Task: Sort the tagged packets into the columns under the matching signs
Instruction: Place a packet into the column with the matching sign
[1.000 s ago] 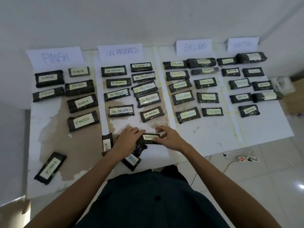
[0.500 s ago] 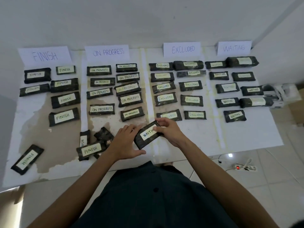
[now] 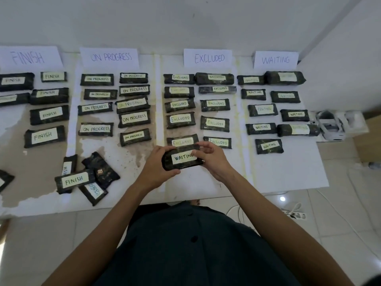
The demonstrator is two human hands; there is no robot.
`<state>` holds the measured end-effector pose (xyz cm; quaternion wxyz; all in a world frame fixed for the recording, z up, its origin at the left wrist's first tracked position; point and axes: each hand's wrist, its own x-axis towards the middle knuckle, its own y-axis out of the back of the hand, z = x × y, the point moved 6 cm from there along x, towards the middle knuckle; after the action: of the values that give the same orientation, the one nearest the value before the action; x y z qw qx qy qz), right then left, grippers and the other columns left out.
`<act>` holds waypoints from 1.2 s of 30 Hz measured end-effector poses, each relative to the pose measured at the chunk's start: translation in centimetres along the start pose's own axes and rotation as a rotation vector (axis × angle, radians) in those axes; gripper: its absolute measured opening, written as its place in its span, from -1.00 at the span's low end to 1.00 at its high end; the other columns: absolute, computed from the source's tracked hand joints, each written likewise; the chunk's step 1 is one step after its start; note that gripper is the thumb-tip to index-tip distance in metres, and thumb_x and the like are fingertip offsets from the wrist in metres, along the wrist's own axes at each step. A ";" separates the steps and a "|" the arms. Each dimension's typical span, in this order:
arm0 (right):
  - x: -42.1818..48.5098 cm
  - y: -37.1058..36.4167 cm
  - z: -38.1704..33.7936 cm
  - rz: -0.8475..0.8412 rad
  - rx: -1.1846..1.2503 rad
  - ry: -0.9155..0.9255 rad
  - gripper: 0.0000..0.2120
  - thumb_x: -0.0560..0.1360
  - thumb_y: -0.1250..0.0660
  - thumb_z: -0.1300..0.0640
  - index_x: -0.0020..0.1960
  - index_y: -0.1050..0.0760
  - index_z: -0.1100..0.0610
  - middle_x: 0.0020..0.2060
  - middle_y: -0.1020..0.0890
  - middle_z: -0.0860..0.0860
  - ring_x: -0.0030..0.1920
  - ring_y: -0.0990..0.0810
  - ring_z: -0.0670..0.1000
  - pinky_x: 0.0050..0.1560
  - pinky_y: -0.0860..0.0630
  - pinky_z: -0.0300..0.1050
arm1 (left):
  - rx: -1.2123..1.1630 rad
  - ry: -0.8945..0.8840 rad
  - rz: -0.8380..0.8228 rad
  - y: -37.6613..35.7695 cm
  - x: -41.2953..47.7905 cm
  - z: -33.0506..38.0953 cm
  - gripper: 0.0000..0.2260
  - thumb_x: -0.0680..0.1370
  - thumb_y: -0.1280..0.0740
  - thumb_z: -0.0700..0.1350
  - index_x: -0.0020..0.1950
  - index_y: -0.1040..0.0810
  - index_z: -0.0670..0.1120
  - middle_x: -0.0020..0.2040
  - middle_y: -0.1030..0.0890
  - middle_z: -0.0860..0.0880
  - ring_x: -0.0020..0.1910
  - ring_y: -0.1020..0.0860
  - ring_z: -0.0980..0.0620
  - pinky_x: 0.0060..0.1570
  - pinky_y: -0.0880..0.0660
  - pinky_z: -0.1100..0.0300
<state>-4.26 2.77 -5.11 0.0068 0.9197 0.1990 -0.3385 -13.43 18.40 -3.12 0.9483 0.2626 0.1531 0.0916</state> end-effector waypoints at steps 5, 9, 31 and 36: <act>-0.3 2.8 -0.7 0.141 -0.287 0.080 -0.75 0.50 -0.35 0.00 0.14 -0.49 0.06 0.02 -0.62 0.08 0.02 -0.64 0.03 0.12 -0.57 0.04 | 0.013 -0.023 -0.003 -0.8 0.3 1.5 -0.43 0.33 -0.50 -0.18 0.29 -0.39 -0.08 0.07 -0.38 0.02 0.05 -0.39 0.10 0.10 -0.37 0.31; -1.9 4.4 -2.0 0.192 -0.393 0.173 -0.79 0.53 -0.30 0.00 0.13 -0.49 0.03 -0.08 -0.61 -0.02 -0.05 -0.65 0.01 0.05 -0.52 -0.08 | 0.058 -0.091 -0.032 -1.0 0.9 2.7 -0.44 0.31 -0.50 -0.13 0.26 -0.40 -0.08 0.05 -0.41 0.02 -0.02 -0.39 0.15 -0.03 -0.35 0.42; -6.3 24.3 -2.4 0.452 -0.729 0.151 -0.78 0.51 -0.32 0.13 0.15 -0.50 0.10 0.02 -0.59 0.02 -0.15 -0.58 -0.01 -0.15 -0.43 -0.23 | 0.380 -0.347 -0.052 -12.4 6.9 12.2 -0.43 0.27 -0.27 0.26 0.20 -0.46 0.01 0.06 -0.56 0.06 0.01 -0.47 -0.01 0.03 -0.32 0.12; -5.1 30.4 -1.3 0.444 -0.879 0.118 -0.72 0.50 -0.32 0.14 0.20 -0.48 0.14 0.10 -0.57 0.06 -0.04 -0.56 0.01 0.03 -0.47 -0.15 | 0.400 -0.410 -0.064 -18.3 9.1 15.7 -0.43 0.27 -0.26 0.24 0.19 -0.46 -0.03 0.05 -0.59 0.03 -0.01 -0.52 -0.02 0.05 -0.33 0.12</act>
<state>4.26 -26.90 -4.62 0.4547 0.8675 0.1224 -0.1603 2.07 -2.11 -2.10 0.8911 0.4527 -0.0188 -0.0253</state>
